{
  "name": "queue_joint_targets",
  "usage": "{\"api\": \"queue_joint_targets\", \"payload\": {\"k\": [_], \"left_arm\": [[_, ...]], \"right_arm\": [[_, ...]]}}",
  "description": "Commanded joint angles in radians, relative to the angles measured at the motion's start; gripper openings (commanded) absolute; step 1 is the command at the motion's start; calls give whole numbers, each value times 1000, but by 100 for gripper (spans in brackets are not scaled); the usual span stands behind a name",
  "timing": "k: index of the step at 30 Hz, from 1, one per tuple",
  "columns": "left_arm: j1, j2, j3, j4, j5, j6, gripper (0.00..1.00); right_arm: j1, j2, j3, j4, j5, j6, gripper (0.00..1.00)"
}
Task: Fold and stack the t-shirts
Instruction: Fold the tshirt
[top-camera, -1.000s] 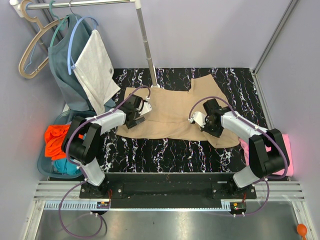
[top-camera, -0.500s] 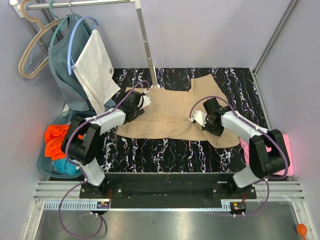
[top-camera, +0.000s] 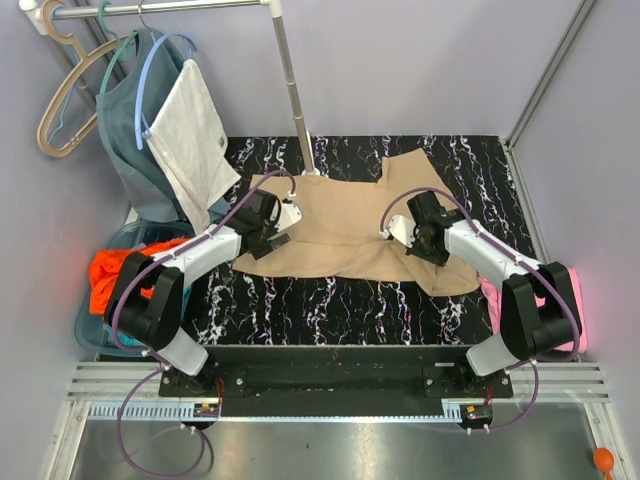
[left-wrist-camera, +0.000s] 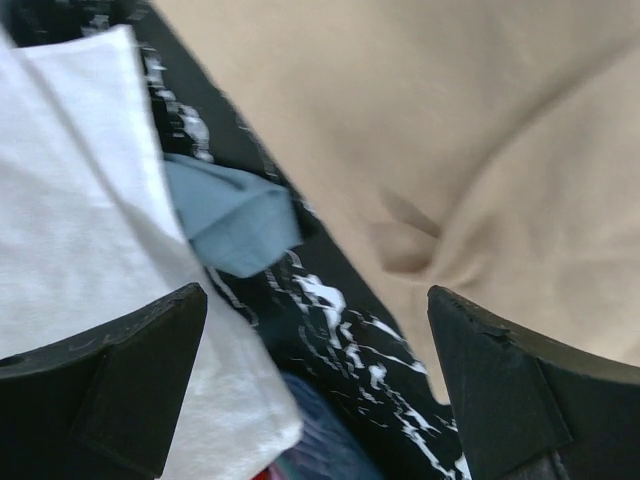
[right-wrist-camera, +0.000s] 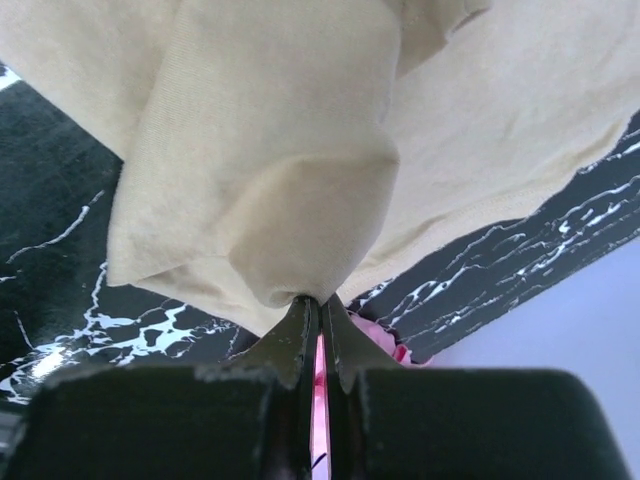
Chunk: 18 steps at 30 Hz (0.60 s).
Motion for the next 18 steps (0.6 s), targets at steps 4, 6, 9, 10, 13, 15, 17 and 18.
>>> {"api": "queue_joint_targets", "payload": {"k": [4,6,9,10,13,15,17,18], "left_arm": [[-44,1,-39,-55,62,0,99],[-42,33,-36,-39,47,-1,99],[-42,70,-21,-27,38,-3,99],[-42,79,-12,-24,35,-3,99],[-44,102,-3,-13,27,-5,99],[-42,108,-1,-13,24,-5,99],[-44,113,-3,-9,24,-6,99],[-45,116,-7,-7,25,-6,99]], "right_arm": [[-25,-2,105,19,107,-58,0],[-31,15,137,22,125,-76,0],[-52,39,180,28,144,-89,0],[-57,51,199,30,153,-102,0],[-80,79,229,37,172,-130,0],[-95,88,242,37,175,-145,0],[-111,101,256,46,181,-158,0],[-117,105,260,48,185,-167,0]]}}
